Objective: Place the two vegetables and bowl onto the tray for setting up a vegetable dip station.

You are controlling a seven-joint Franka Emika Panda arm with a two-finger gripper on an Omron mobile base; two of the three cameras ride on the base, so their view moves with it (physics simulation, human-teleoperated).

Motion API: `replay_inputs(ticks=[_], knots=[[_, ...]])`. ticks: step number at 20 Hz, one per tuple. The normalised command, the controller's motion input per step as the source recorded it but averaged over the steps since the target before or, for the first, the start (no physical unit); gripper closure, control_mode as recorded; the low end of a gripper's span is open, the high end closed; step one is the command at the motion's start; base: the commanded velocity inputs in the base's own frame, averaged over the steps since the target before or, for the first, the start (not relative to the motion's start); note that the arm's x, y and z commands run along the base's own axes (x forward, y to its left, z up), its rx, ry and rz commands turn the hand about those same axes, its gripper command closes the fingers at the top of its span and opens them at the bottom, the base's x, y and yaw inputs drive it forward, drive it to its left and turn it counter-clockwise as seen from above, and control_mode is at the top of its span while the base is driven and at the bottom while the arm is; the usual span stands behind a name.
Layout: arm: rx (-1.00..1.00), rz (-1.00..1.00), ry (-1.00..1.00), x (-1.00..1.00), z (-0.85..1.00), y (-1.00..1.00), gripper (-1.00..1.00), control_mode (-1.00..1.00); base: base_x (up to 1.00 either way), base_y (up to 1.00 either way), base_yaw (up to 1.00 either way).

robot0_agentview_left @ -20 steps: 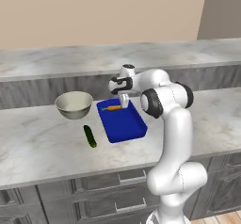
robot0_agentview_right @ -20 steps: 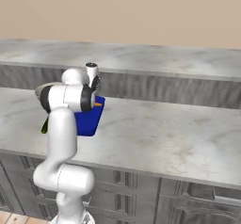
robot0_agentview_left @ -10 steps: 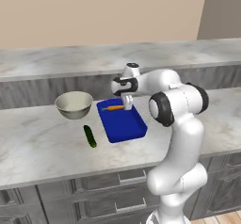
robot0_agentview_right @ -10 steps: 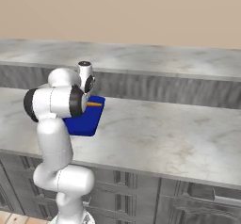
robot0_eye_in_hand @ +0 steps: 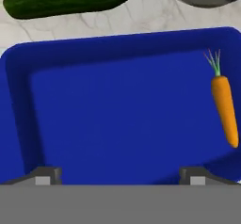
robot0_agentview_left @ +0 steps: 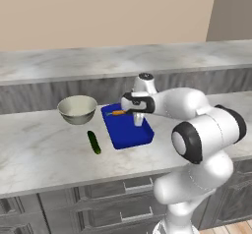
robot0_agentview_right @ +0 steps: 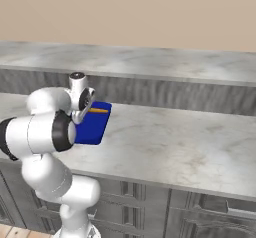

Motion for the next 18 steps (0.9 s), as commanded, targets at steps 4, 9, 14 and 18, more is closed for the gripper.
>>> replay_inputs(ticks=[4, 9, 14, 18], knots=[[0.0, -0.38, -0.03, -0.44, 0.02, 0.19, -1.0, -1.0, 0.0, 0.0, 0.0], [0.0, -0.41, 0.0, -0.15, 0.24, 0.21, -1.0, -1.0, 0.0, 0.0, 0.0], [0.0, -0.3, 0.01, 0.0, 0.61, 0.15, -1.0, -1.0, 0.0, 0.0, 0.0], [0.03, -0.22, 0.06, -0.15, 0.58, 0.11, -1.0, -1.0, 0.0, 0.0, 0.0]])
